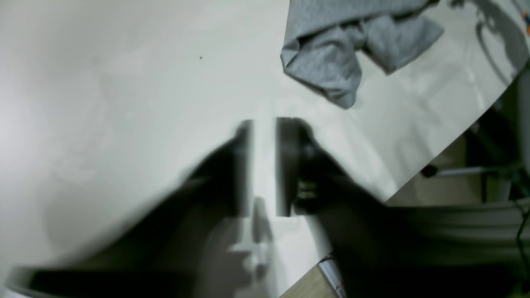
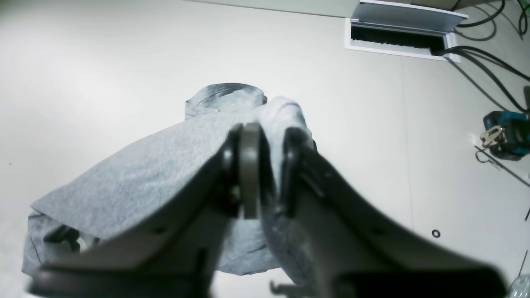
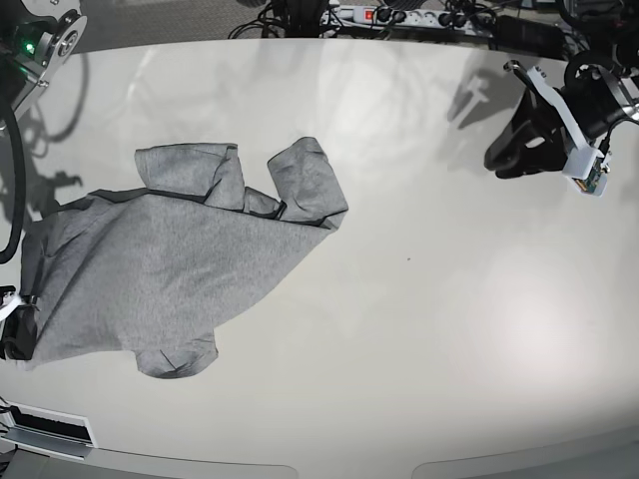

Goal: Layout the t-shirt on the table in an organized manner, then fold the t-shirt properly
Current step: 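Reach the left gripper to the shirt's sleeve and grasp it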

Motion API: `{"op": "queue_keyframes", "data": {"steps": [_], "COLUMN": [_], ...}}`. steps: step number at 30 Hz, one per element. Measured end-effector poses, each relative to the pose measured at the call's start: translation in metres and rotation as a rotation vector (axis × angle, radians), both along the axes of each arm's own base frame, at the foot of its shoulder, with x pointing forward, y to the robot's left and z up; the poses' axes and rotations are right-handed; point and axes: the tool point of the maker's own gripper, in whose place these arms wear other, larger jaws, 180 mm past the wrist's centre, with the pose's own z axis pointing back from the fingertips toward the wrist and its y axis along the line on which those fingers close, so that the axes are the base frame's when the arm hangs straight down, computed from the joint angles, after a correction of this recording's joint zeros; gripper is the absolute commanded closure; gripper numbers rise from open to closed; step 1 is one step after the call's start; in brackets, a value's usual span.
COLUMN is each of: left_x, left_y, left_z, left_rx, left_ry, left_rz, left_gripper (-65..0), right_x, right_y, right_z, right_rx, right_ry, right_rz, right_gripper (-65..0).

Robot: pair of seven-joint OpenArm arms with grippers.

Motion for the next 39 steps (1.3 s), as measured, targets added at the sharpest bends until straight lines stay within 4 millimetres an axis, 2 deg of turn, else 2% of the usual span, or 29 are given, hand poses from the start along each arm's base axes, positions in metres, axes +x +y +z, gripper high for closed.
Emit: {"op": "queue_keyframes", "data": {"steps": [1,3,6,10,17,27,33,39], "left_x": [0.002,0.008,0.018,0.023,0.038,0.086,0.09,0.088], "left_y": [-0.003,-0.011,-0.026,-0.058,-0.103,-0.125,-0.141,-0.157], "left_z": [0.002,0.005,-0.001,-0.018,-0.062,-0.118,-0.144,-0.145], "left_rx": [-0.02,-0.058,-0.066,-0.099,-0.162,-0.268,-0.323,-0.361], "left_ry": [-0.008,-0.022,-0.014,0.017,0.113,0.246,0.351,0.37], "left_rz": [0.011,0.014,0.037,0.035,0.069,0.194,0.24,0.225], "left_gripper": [-39.5,-39.9,-39.9,-39.9,-39.9,-39.9,-39.9,-39.9], "right_x": [0.0,0.0,0.0,0.0,0.0,0.0,0.001,0.0], "right_y": [0.0,0.0,0.0,0.0,0.0,0.0,0.013,0.017], "right_z": [0.0,0.0,0.0,0.0,0.0,0.0,0.006,0.007], "right_rx": [0.004,0.004,0.004,0.004,0.003,0.003,0.034,0.048], "right_ry": [0.001,0.001,0.002,0.002,0.002,0.001,-0.032,-0.034], "right_rz": [-0.004,-0.003,-0.003,-0.003,-0.004,-0.003,0.062,0.083], "right_gripper": [-18.9,-20.4,-20.4,-20.4,-20.3,-20.3,-20.3,-20.3]}}
